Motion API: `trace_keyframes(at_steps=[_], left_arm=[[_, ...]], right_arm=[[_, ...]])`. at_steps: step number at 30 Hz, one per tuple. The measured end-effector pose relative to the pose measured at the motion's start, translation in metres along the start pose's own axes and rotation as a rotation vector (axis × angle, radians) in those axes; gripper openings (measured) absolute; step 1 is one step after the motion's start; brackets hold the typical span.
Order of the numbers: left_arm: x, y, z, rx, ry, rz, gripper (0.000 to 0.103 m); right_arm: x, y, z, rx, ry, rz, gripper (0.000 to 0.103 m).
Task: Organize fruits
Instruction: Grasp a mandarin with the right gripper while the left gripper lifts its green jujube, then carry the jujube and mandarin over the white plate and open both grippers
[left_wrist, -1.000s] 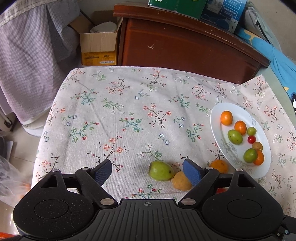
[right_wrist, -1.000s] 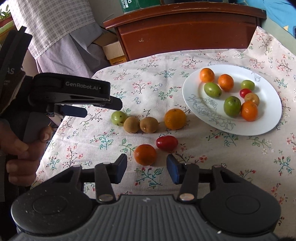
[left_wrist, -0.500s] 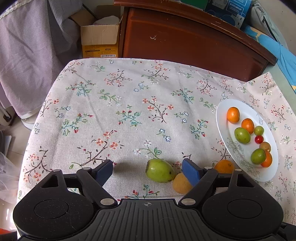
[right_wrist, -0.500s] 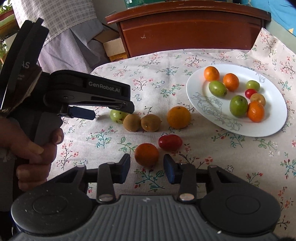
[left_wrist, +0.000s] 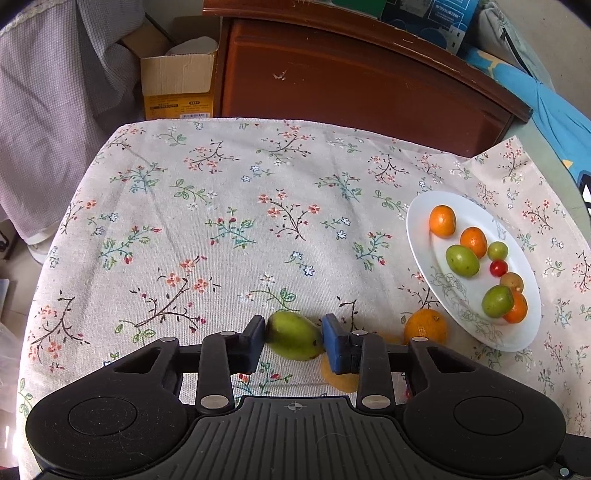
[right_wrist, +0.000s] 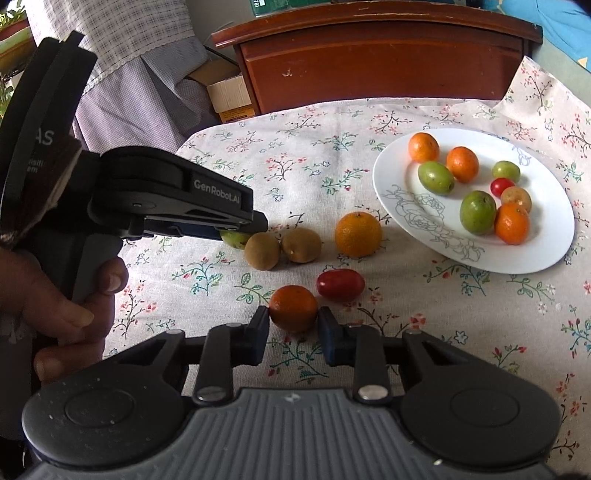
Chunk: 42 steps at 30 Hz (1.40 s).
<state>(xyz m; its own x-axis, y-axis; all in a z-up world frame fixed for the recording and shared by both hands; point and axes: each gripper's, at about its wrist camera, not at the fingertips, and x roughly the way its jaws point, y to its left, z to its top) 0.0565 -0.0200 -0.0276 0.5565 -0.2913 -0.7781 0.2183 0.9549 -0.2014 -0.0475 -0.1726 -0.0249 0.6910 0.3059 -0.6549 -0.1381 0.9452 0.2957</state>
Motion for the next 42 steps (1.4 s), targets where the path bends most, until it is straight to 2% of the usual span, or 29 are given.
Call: trace_keyframes(at_steps=[16,24,33,42], left_arm=[[-0.023,-0.001,0.008,0.022,-0.074,0.029,0.031],[-0.038,-0.012,0.017,0.046,-0.143,0.011,0.031],[-0.051,-0.037,0.024,0.105,-0.199,-0.052,0.031],[-0.053,-0.077,0.035,0.182,-0.208,-0.201,0.031]], right_arm=[[-0.01,-0.003,0.007,0.038,-0.034,0.02,0.028],[-0.032,-0.022,0.028,0.098,-0.127,0.003,0.028],[-0.057,-0.052,0.052,0.173,-0.223,-0.055,0.028],[-0.084,-0.093,0.081,0.225,-0.318,-0.137,0.028]])
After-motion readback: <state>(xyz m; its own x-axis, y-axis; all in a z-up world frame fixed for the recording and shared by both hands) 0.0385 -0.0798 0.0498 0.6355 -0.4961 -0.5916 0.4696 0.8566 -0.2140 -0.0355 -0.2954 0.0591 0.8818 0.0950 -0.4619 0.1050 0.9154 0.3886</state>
